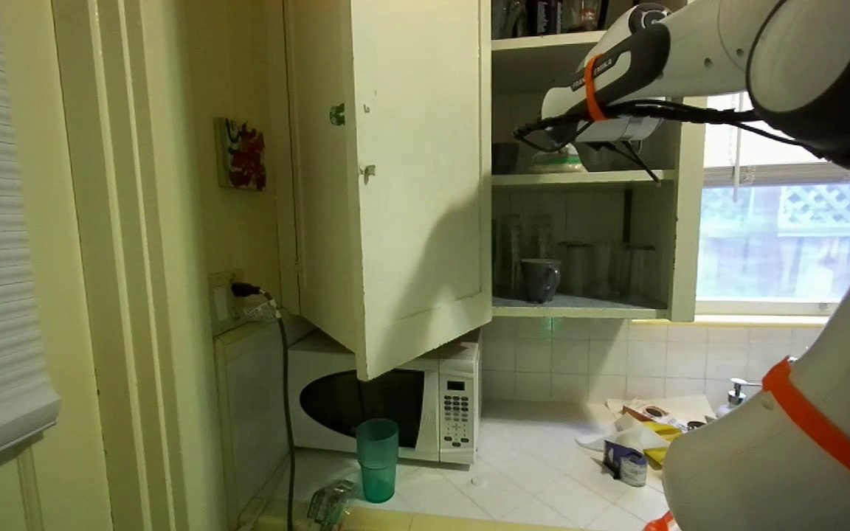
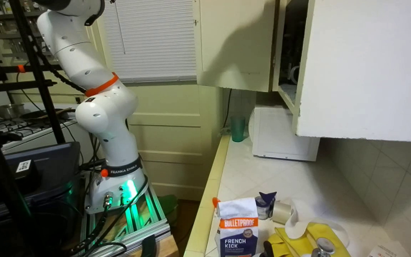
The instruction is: Move the white packet to the middle shelf.
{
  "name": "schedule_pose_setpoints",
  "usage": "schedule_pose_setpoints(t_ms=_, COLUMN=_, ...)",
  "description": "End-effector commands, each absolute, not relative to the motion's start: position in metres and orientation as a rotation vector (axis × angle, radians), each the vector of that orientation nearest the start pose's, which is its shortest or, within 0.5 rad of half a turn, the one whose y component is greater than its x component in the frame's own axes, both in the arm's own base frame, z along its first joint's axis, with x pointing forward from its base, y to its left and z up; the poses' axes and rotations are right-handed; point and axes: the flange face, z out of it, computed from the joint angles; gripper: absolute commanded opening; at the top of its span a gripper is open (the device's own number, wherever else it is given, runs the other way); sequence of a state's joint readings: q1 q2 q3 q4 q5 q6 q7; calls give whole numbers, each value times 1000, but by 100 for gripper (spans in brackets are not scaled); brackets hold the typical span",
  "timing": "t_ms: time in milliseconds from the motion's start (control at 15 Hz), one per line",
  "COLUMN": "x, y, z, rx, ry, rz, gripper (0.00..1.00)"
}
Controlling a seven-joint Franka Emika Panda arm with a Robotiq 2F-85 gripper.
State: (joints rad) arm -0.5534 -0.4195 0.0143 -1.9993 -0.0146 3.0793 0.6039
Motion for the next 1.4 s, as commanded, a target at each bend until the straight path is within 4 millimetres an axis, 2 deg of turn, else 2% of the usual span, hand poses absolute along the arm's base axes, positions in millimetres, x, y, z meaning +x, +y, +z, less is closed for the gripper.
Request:
schedule_pose_setpoints(t_ms=0, x=386, y=-228, z=814, rx=-1880, ry=1276, rz=-2123, gripper=27)
schedule_pose_setpoints(t_ms=333, x=373, y=-219, z=829, rx=-1836, ry=1310, rz=-2099, gripper=65)
schedule_pose_setpoints(t_ms=667, x=354, y=-218, z=842, rx=-1887, ry=1306, rz=-2048, gripper=100)
schedule_pose_setpoints(t_ms=1000, x=345, y=-223, z=853, rx=-1901, ry=1322, rz=-2064, gripper=100)
schedule_pose_setpoints(t_ms=1333, x=332, y=-223, z=853, rx=-2138, ry=1257, rz=-1948, gripper=100)
